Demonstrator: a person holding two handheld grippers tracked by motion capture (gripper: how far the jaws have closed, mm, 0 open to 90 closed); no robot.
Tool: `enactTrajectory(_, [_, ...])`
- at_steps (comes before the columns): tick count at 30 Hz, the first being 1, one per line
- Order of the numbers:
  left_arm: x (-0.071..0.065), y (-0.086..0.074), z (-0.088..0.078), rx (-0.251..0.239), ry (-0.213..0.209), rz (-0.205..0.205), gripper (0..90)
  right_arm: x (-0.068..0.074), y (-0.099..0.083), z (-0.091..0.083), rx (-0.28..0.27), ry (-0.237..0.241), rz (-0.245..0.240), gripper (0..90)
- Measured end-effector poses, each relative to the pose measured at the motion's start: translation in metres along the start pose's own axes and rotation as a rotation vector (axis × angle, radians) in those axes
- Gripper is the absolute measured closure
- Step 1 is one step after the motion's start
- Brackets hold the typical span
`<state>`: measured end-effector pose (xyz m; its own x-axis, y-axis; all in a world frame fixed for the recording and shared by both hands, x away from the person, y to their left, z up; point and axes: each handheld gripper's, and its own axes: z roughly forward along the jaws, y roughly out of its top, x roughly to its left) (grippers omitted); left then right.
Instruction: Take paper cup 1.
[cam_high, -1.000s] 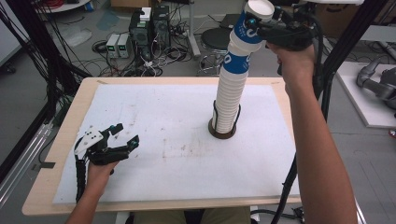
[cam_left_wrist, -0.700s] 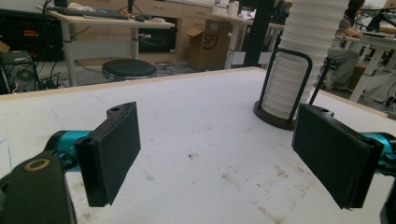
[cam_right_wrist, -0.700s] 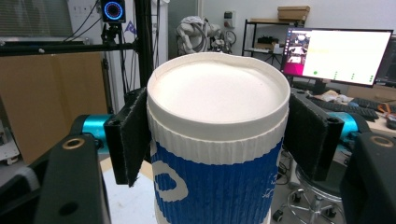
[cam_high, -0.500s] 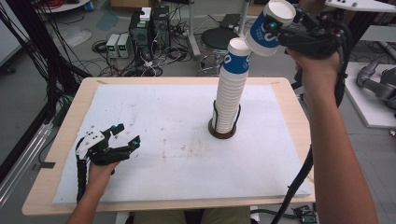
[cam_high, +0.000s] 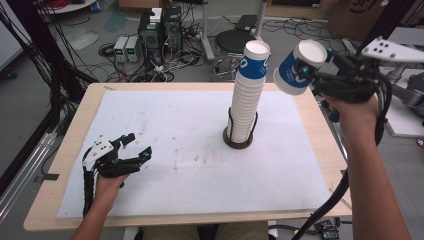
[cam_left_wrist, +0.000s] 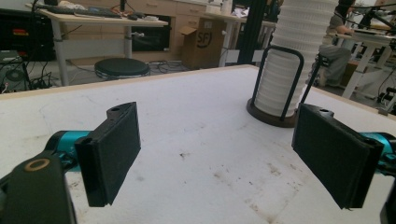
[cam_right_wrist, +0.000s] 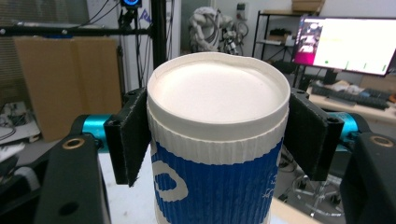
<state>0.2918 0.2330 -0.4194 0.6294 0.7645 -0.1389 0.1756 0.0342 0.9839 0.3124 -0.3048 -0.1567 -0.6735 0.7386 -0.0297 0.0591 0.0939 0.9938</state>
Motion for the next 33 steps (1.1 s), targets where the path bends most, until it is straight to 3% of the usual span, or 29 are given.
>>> enactTrajectory(8, [-0.003, 0.000, 0.001, -0.006, -0.017, 0.008, 15.3, 0.016, -0.061, -0.003, 0.063, 0.045, -0.029, 29.8])
enactTrajectory(11, [-0.005, 0.000, 0.001, -0.008, -0.022, 0.011, 15.2, 0.018, -0.091, 0.000, 0.083, 0.067, -0.013, 29.8])
enactTrajectory(12, [-0.005, 0.000, 0.001, -0.007, -0.022, 0.013, 15.2, 0.018, -0.091, 0.000, 0.083, 0.067, -0.013, 29.8])
enactTrajectory(18, [-0.008, 0.000, 0.002, -0.009, -0.031, 0.012, 15.2, 0.017, -0.131, 0.005, 0.109, 0.098, 0.018, 29.8])
enactTrajectory(33, [-0.016, -0.003, 0.008, 0.009, -0.083, 0.027, 15.2, 0.029, -0.168, 0.011, 0.100, 0.088, 0.017, 29.8])
